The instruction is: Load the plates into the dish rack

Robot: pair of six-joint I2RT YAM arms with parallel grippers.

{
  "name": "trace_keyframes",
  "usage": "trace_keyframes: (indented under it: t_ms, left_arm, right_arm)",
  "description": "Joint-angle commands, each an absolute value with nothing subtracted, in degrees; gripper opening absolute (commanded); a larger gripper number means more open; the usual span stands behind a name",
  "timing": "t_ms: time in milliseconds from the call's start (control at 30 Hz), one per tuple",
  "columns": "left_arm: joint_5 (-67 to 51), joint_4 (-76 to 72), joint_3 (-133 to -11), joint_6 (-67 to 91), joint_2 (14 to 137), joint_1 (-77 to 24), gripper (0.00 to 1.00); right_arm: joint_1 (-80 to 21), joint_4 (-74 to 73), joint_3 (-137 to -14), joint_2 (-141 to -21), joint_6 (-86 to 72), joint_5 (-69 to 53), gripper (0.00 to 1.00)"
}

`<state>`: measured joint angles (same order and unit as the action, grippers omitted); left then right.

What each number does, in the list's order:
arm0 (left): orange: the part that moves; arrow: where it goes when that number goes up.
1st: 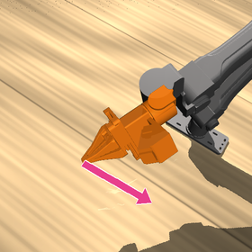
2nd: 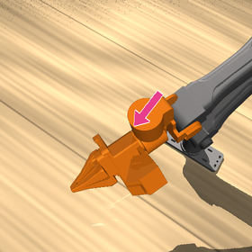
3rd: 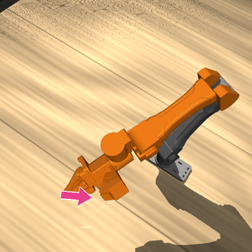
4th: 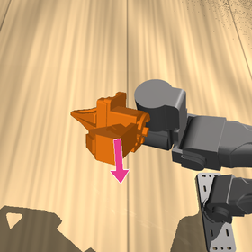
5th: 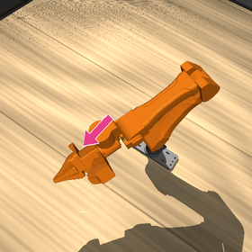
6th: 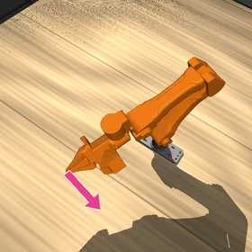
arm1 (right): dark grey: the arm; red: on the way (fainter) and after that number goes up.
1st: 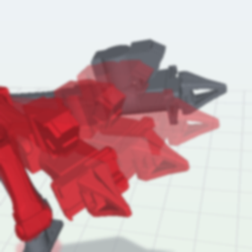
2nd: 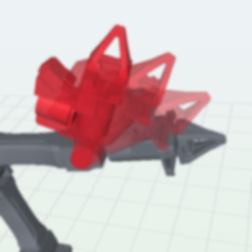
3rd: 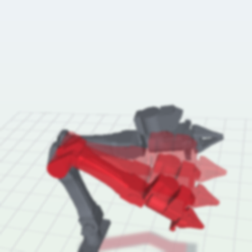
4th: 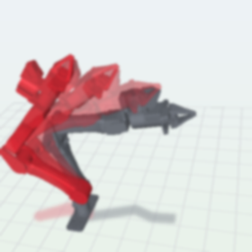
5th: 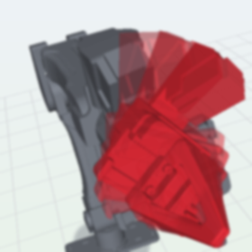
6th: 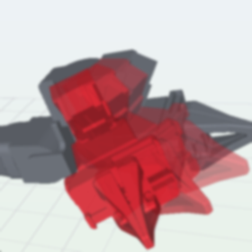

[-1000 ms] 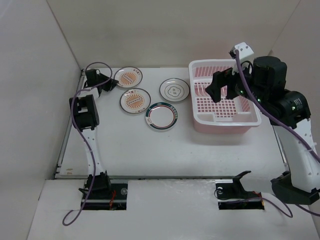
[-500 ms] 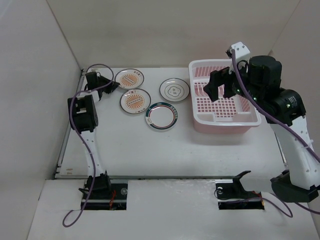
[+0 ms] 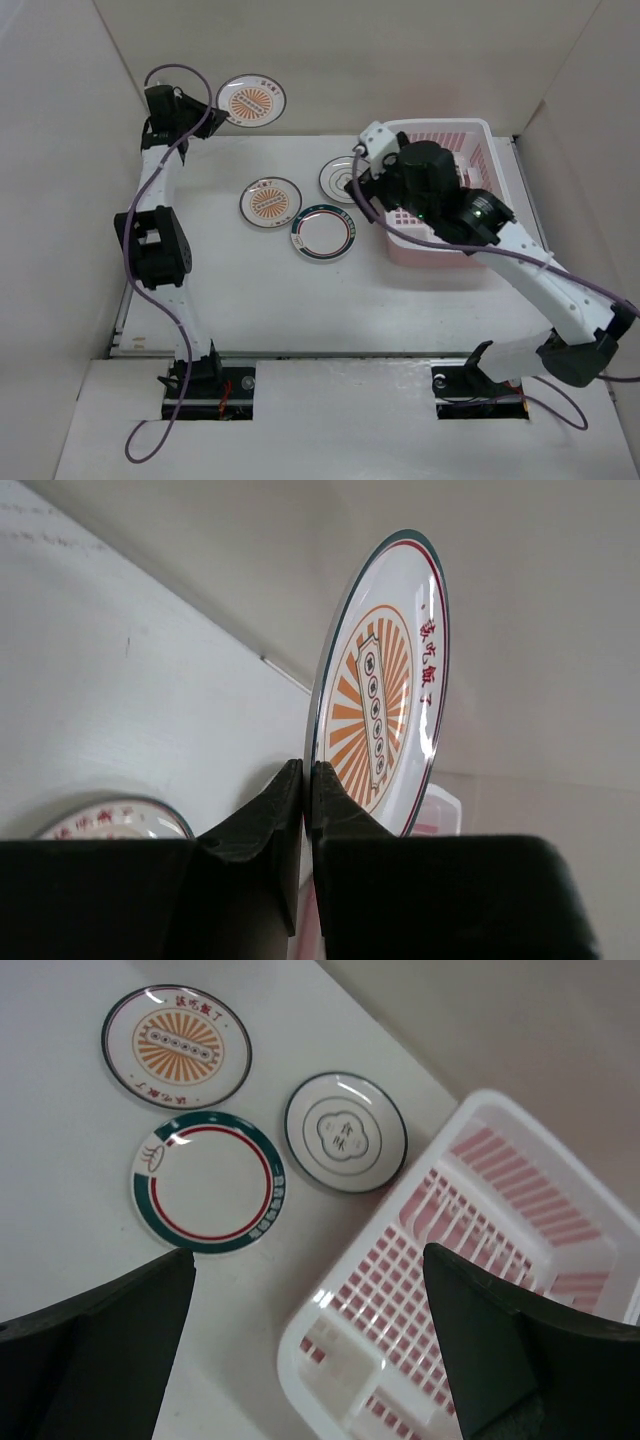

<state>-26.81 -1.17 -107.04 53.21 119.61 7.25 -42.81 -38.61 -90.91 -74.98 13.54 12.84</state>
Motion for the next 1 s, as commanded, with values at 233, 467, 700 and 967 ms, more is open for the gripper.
trace_keyframes:
  t_ms: [233,467,700,967]
  left_arm:
    - [-22.85,38.92,-110.16,58.18,103.02,5.89,0.0]
    - [-23.03,40.25,-96.43,61.61,90.01,3.26,0.0]
    - [-24.7,39.64,-92.03,62.75,85.17,2.2,0.0]
    - [-25.31,39.02,-92.55,63.28,83.32,0.35,0.0]
  right_arm:
    - [-49.3,-23.83,-102.04,-92.19,38.22,13.02,1.0]
    - [-50.97,-22.32,-109.59,-101.33,42.27,9.15,1.0]
    - [-51.5,-23.37,-112.32,-105.11,42.28,5.81,1.0]
    - [-51.5,-21.01,-110.48,-106.17,41.22,6.33,0.93]
